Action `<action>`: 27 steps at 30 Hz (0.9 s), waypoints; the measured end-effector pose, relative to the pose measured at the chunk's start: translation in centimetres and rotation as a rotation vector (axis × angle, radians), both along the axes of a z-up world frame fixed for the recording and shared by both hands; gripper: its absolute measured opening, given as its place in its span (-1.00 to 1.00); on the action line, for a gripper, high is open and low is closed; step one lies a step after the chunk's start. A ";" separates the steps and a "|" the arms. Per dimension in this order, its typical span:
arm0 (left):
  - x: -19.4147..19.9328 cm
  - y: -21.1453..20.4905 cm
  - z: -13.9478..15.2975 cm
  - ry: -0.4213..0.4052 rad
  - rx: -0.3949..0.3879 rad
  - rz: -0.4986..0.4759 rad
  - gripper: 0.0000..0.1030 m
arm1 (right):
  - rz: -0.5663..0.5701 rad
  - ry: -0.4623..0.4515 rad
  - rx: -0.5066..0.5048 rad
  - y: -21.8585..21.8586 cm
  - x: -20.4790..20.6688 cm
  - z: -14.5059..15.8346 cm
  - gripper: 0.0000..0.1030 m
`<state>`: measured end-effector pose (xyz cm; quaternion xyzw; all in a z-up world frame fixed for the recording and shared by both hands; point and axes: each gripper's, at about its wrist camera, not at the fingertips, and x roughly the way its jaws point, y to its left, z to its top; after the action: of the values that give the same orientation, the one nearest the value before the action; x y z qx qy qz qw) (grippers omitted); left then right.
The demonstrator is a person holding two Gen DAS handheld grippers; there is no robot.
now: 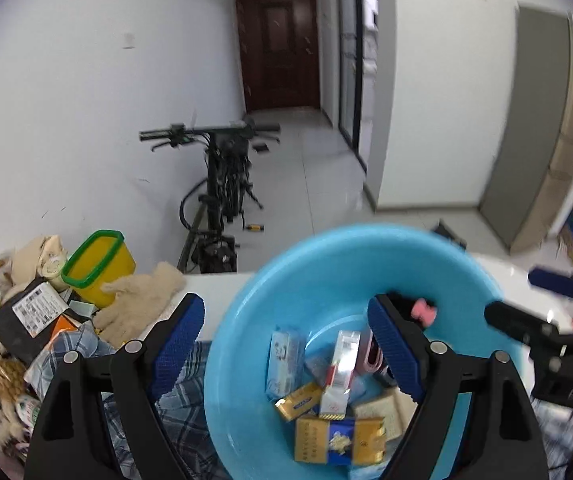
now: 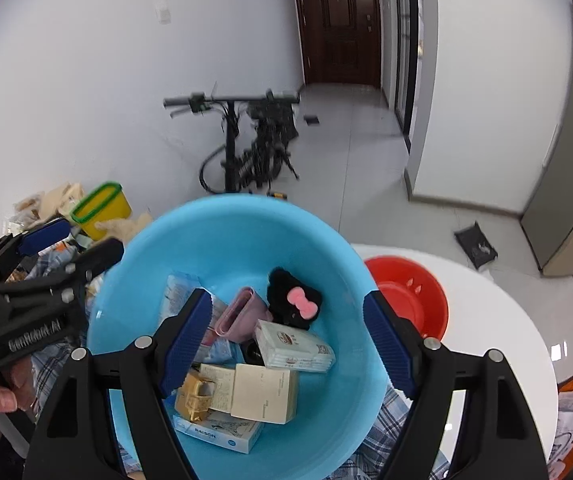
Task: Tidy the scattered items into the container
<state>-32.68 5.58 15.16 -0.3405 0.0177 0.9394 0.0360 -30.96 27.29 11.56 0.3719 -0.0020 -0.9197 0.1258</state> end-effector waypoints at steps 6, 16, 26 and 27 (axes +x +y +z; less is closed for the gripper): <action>5.0 -1.2 3.4 0.290 0.061 0.026 0.84 | -0.047 0.380 0.003 0.2 6.4 3.8 0.99; 9.5 -2.1 5.0 0.443 0.093 -0.027 1.00 | -0.074 0.471 -0.014 0.5 9.0 4.6 1.00; 13.6 -3.3 5.3 0.374 0.189 -0.081 1.00 | -0.050 0.408 -0.045 1.4 13.8 5.0 1.00; 14.3 -3.5 5.4 0.374 0.191 -0.077 1.00 | -0.049 0.415 -0.043 1.3 14.6 5.2 1.00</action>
<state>-18.34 2.05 20.59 -0.1546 -0.0518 0.9815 0.1000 -16.41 28.55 16.72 0.1717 -0.0048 -0.9791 0.1092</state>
